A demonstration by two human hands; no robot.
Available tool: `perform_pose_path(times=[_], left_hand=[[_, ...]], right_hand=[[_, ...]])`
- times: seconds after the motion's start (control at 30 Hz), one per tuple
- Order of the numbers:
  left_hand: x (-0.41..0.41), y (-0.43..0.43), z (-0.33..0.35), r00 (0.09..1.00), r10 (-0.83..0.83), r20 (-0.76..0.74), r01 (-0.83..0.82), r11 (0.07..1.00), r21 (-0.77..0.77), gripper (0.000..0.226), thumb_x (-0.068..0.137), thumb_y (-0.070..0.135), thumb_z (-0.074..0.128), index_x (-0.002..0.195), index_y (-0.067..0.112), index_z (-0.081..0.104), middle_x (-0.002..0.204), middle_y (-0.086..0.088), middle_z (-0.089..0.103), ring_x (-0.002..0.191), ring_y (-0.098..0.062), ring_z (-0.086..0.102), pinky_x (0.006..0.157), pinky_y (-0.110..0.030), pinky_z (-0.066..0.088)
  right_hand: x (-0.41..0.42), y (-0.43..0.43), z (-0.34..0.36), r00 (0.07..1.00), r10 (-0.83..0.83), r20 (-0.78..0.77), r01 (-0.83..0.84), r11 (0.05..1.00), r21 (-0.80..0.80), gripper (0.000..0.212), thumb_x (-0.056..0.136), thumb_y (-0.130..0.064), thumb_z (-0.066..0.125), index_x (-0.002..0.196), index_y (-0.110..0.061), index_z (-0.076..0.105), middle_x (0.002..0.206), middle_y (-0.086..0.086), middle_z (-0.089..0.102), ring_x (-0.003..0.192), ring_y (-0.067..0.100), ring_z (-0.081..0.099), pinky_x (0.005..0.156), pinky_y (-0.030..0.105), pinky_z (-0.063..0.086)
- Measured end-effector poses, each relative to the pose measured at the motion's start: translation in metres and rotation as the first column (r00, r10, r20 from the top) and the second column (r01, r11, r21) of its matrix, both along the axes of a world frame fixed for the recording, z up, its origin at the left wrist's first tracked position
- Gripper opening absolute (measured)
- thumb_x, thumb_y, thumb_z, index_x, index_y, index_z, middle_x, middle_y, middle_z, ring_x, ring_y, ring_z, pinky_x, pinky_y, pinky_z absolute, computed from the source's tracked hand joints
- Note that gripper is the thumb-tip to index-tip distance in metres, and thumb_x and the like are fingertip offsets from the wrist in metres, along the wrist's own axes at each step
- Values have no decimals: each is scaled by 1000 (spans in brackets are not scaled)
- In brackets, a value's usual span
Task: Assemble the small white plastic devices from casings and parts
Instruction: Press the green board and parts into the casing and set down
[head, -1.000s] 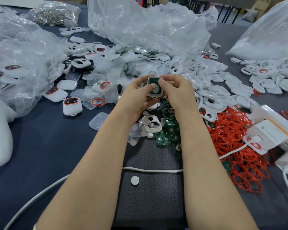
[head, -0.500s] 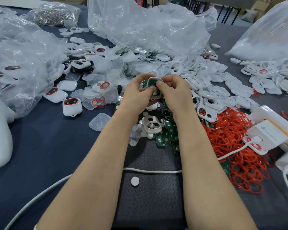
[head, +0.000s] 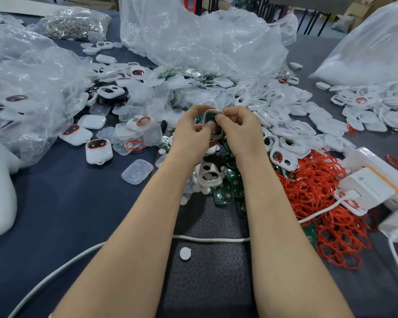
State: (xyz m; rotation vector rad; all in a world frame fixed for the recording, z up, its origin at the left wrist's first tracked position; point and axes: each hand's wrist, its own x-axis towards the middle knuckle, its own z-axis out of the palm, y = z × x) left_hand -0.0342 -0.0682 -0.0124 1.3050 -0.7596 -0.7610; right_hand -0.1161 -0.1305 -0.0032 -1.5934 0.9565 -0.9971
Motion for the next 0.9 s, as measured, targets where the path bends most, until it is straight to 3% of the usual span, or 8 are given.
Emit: perform_pose_path(times=[0.2, 0.33, 0.67, 0.9], left_hand=[[-2, 0, -1, 1000, -10, 23, 10, 1000, 9, 27, 97, 2, 49, 101, 26, 59, 78, -1, 71, 69, -8, 70, 62, -19, 54], [-2, 0, -3, 997, -68, 41, 67, 997, 33, 28, 95, 1, 51, 118, 17, 57, 88, -10, 73, 78, -13, 72, 67, -24, 56], [-4, -2, -3, 988, 13, 153, -11, 1000, -13, 32, 93, -3, 49, 101, 27, 58, 88, -16, 72, 77, -20, 70, 70, -29, 56], [-4, -3, -1, 1000, -10, 4, 10, 1000, 3, 29, 92, 3, 55, 106, 28, 61, 82, -4, 74, 75, -11, 72, 65, -19, 54]], right_hand=[[-5, -2, 1, 997, 82, -11, -82, 997, -2, 8, 89, -10, 62, 89, -18, 67, 74, -3, 61, 65, 2, 56, 56, 12, 47], [-7, -5, 0, 998, 61, -18, -61, 998, 13, 7, 89, -8, 62, 92, -12, 66, 74, -1, 59, 66, 6, 55, 52, 10, 44], [0, -1, 0, 999, 8, 50, -12, 997, 71, 8, 87, -9, 64, 85, -17, 65, 83, 4, 63, 73, 10, 59, 54, 11, 46], [-5, -1, 4, 999, 6, 38, -9, 997, 81, 9, 88, -12, 63, 95, -14, 68, 91, 8, 70, 78, 13, 67, 58, 13, 51]])
